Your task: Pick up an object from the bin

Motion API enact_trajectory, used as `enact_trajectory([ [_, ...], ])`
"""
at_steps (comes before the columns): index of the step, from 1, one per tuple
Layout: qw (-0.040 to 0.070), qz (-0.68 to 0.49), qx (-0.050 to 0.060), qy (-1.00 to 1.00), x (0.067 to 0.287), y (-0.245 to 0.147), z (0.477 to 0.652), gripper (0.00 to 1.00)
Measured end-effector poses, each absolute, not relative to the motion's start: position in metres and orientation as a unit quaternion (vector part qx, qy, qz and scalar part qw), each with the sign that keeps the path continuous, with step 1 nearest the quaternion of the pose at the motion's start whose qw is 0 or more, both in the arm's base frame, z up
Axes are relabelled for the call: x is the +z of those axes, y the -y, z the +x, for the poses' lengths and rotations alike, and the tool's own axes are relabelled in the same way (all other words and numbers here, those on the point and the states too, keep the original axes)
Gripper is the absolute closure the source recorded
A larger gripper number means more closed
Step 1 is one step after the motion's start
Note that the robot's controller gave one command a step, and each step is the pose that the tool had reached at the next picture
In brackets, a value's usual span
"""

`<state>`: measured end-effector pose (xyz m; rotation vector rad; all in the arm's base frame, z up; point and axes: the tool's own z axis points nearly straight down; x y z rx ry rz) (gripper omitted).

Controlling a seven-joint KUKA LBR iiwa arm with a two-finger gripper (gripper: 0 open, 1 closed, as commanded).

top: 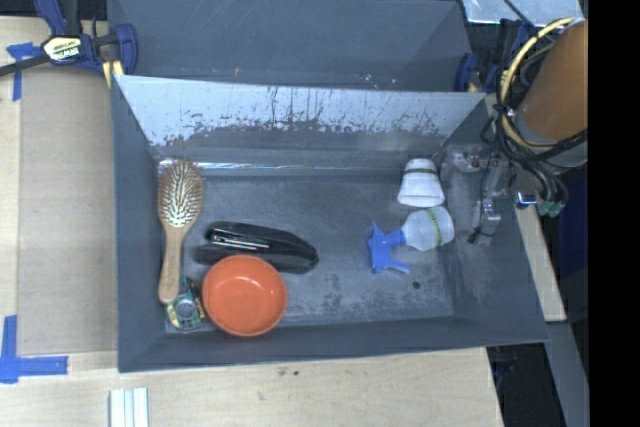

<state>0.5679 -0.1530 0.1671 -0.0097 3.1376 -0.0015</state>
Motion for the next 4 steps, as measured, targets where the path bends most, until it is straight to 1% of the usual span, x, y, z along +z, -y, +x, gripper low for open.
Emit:
enact_trajectory([
  [1, 0.002, -0.003, 0.000, -1.000, 0.167, 0.153, 0.568, 0.00],
  [2, 0.001, 0.004, 0.000, -1.000, 0.120, 0.121, 0.566, 0.00],
  [3, 0.005, 0.064, -0.001, -0.998, 0.101, 0.134, 0.570, 0.00],
  [4, 0.005, 0.067, 0.000, -0.998, 0.070, 0.115, 0.562, 0.00],
])
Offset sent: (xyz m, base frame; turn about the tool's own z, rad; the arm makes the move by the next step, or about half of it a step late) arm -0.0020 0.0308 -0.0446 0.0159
